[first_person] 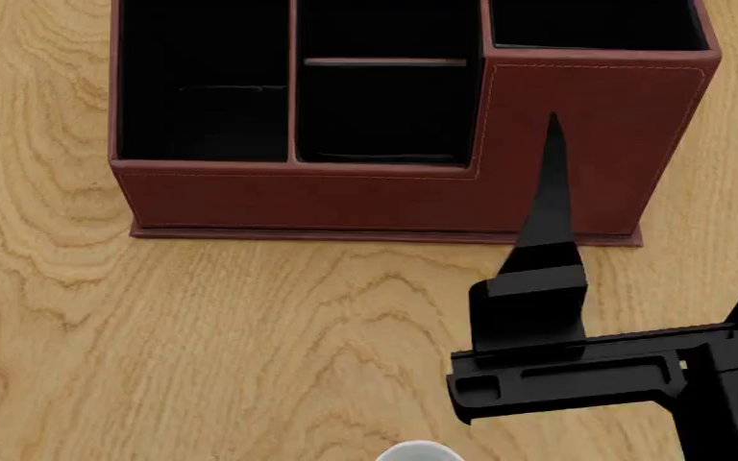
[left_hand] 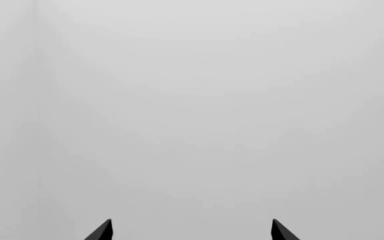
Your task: Pick up the white mug and place it to the right of the caddy.
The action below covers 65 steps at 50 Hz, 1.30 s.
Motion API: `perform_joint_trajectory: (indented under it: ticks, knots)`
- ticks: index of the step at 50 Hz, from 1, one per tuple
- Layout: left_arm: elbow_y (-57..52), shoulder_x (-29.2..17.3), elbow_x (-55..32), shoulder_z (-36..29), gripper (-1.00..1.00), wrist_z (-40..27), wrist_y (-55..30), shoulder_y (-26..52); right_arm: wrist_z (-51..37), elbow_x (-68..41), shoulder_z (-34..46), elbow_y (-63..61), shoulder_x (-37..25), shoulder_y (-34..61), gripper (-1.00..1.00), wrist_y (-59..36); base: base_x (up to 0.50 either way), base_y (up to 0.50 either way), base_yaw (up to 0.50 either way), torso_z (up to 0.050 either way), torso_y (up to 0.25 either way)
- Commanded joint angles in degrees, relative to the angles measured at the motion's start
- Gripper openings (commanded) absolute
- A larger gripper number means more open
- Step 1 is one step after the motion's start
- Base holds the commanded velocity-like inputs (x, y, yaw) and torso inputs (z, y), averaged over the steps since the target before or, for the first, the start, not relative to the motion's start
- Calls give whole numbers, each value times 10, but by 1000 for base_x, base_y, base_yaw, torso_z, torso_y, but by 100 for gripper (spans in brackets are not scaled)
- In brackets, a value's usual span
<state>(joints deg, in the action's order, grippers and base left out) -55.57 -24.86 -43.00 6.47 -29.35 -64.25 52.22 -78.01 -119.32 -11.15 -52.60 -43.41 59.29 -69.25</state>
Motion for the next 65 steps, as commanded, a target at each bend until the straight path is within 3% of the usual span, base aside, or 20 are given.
perform_joint_trajectory:
  ticks: [1, 26, 65]
  knots:
    - [3, -5, -2, -3, 100, -6, 7, -3, -68, -94, 108, -9, -11, 13, 100, 61, 0, 0, 0, 0, 0]
    - [11, -14, 5, -21, 100, -15, 29, -21, -74, -184, 342, 74, 37, 97, 100, 89, 0, 0, 0, 0, 0]
    - [14, -26, -7, -27, 100, -33, 37, -23, -71, -238, 466, 35, 60, 131, 100, 155, 0, 0, 0, 0, 0]
